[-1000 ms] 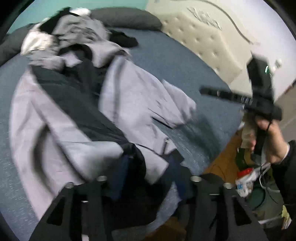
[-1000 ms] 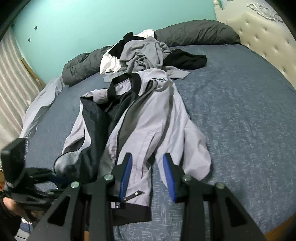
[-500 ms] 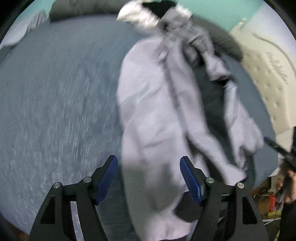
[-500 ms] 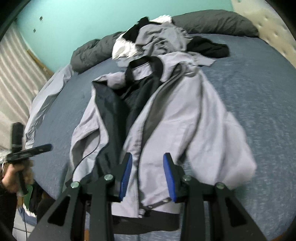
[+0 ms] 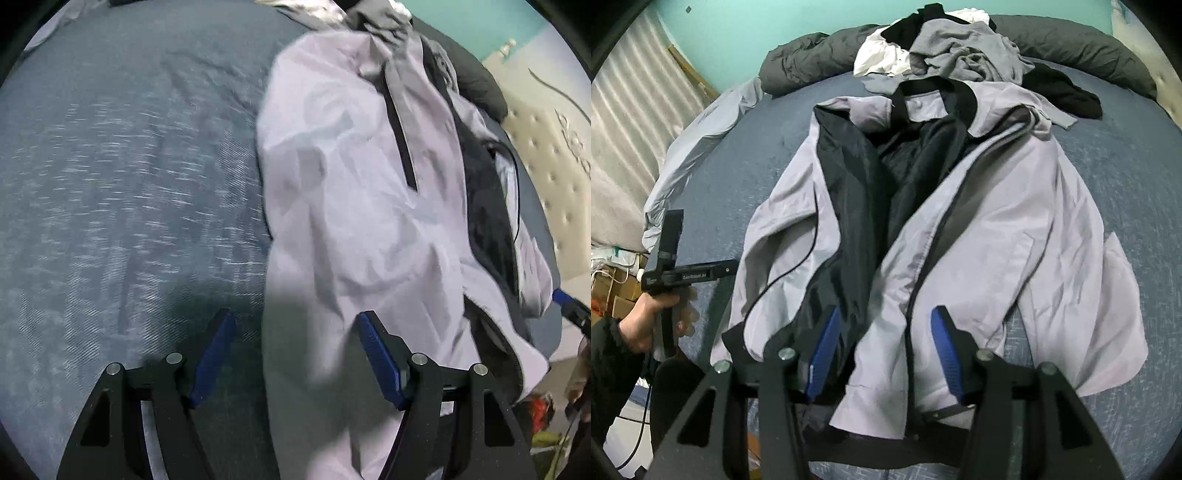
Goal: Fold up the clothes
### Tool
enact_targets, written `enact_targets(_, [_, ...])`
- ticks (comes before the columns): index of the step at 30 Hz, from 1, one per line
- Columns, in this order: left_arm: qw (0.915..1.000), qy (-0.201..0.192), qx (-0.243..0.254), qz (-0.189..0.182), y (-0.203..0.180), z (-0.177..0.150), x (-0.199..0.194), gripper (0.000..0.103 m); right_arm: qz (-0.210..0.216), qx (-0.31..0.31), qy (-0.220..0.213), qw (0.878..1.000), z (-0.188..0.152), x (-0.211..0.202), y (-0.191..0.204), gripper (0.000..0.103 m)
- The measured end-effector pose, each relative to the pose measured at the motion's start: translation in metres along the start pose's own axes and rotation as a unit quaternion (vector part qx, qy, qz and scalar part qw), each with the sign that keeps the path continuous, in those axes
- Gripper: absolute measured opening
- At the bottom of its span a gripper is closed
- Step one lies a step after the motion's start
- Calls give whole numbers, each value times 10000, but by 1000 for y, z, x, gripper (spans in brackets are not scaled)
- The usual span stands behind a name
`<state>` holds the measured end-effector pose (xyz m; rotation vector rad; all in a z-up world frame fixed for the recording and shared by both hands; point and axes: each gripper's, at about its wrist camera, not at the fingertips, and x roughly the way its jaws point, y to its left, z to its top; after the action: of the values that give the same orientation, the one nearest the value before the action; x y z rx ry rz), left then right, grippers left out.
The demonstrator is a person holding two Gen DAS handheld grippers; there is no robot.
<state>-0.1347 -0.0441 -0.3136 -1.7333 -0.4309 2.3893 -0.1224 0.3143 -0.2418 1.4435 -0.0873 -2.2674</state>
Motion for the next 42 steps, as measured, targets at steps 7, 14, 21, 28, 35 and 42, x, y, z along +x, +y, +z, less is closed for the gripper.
enact_targets(7, [9998,-107,101,97,1,4,4,12,-177,195,55,9996,-4,4,-20,52])
enact_targets(14, [9986,-303,432,-13,-9,1,-16,1,-254,605,-186,9977,-4,-2,-46,52])
enact_targets(21, [9934,-897,665,268,2,25,-96,1,-455,993,-485,9928,-9,-23,-78,52])
enact_targets(28, [9807,-1476,461,1196,55,79,-188,1,-960,1476,-782,9813,1,-50,-131,52])
enact_targets(35, [9678,-1604,40,1939,134,128,-224,1,-1401,1575,-709,9749,16,-60,-174,52])
enact_targets(42, [9567,-1413,-733,2438,191,148,-209,4,-1306,1479,-168,9802,20,-36,-208,56])
